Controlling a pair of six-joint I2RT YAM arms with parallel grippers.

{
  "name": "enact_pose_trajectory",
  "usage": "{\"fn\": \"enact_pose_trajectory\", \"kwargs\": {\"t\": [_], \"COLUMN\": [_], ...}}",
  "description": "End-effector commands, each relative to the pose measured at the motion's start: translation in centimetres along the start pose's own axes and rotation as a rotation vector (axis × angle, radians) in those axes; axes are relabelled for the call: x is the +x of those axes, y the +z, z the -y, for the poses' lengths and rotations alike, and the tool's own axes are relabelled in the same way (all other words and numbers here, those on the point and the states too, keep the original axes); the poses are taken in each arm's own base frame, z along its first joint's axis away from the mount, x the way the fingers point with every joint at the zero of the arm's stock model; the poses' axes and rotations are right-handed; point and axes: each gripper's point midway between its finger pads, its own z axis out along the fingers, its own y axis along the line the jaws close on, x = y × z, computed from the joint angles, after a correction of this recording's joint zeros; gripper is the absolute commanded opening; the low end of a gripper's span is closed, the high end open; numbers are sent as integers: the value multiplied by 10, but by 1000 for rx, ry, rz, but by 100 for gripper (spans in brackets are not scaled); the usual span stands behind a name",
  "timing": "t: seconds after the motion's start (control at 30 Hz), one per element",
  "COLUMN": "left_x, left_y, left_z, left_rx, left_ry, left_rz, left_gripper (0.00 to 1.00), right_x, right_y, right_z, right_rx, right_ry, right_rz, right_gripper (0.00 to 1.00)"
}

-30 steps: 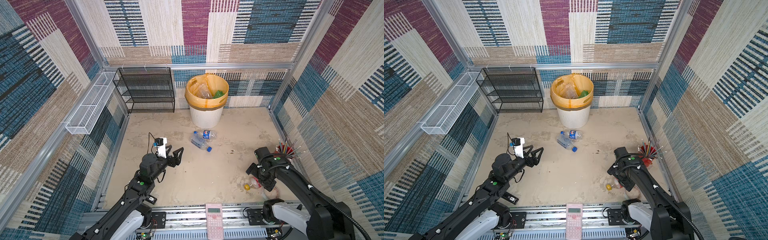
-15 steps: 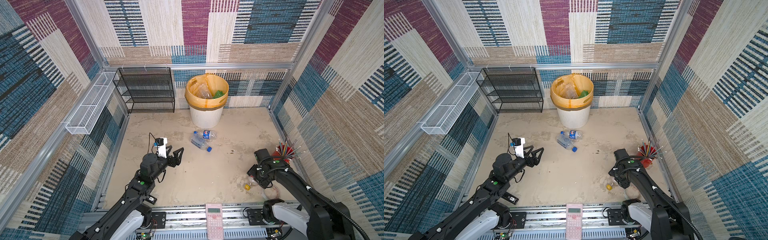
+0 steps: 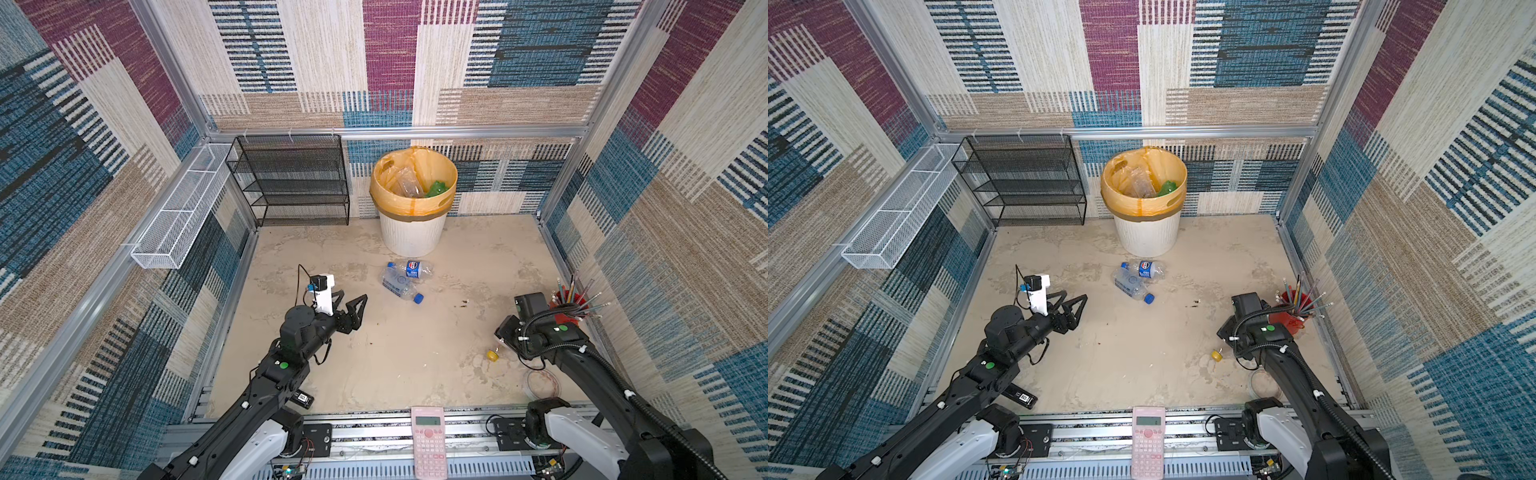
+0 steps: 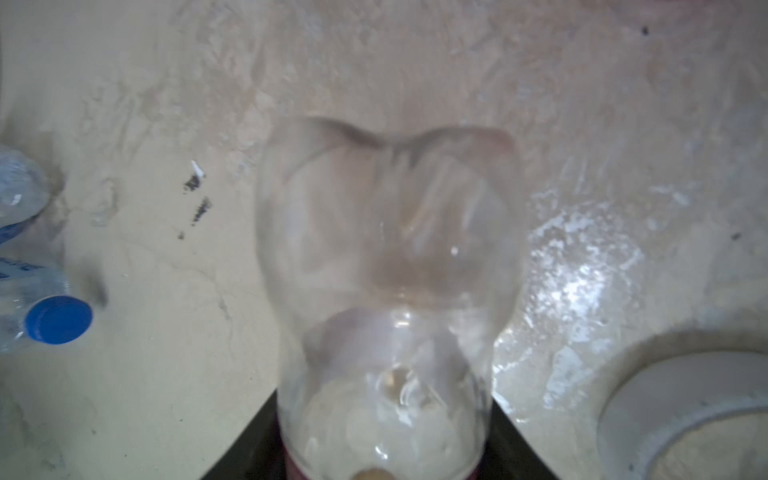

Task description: Throw the plastic bottles in the bin

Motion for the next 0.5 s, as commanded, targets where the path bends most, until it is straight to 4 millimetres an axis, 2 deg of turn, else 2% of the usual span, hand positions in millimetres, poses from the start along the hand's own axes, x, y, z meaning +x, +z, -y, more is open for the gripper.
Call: {"fn": "enact_pose_trajectory", "kwargs": {"t": [0.0, 0.2, 0.33, 0.47], "left_x": [-7, -4, -6, -8], "left_y": [0, 4, 5, 3], "left_z": [0, -2, -2, -3], "left_rx": [-5, -6, -6, -19], "left_ry": [-23, -61, -85, -90], "left_rz": [17, 16, 28, 33], "left_gripper": [81, 81, 81, 81], "right_x": [-18, -27, -26, -31], "right_y": [-7, -22, -42, -66], "right_z": [-39, -83, -117, -135], "right_rx": [-202, -430, -588, -718], "right_ry": [-81, -216, -317, -396], "right_rz": [100, 269, 425, 619], "right_gripper": [46, 44, 43, 42]}}
